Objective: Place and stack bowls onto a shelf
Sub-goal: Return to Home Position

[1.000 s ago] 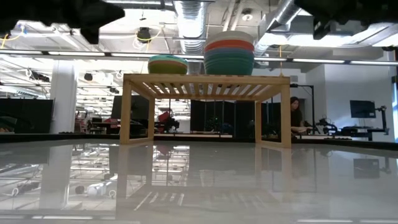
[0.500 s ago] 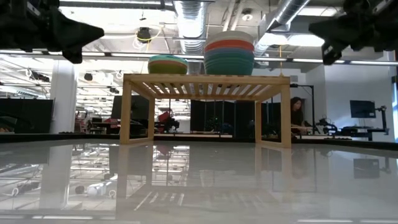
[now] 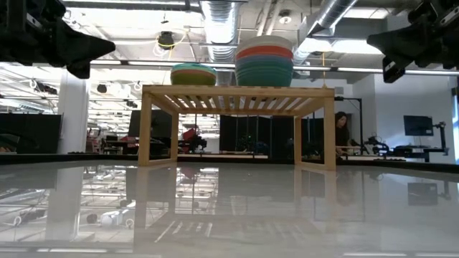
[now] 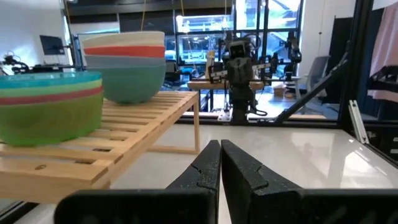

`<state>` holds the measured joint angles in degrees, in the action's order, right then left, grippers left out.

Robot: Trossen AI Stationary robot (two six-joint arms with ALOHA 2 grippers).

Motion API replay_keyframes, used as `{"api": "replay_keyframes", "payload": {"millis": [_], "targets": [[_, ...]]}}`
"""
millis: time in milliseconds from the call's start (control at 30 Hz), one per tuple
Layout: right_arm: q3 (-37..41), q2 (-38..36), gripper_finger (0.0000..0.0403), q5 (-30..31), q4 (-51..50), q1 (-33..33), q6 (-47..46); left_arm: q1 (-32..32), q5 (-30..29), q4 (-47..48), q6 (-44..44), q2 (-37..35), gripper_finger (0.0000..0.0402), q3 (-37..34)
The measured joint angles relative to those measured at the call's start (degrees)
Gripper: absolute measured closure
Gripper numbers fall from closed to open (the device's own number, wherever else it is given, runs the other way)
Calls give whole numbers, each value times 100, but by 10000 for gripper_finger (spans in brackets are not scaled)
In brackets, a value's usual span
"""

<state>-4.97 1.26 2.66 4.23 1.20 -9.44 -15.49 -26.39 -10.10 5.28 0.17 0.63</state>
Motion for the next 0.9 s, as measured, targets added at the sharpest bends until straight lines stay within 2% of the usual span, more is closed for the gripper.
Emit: {"api": "replay_keyframes", "payload": {"millis": [233, 433, 767, 900], "targets": [[0, -118, 385, 2, -178, -9, -71, 0, 6, 22, 111, 3, 400, -5], [412, -120, 385, 4, 410, -7, -148, 0, 13, 82, 56, 4, 400, -7], [450, -114, 384, 109, 149, -18, -227, 0, 21, 458, -132, 4, 400, -16], [451, -114, 368, 157, -33, -18, -123, 2, 58, 554, -89, 93, 400, -20]]}}
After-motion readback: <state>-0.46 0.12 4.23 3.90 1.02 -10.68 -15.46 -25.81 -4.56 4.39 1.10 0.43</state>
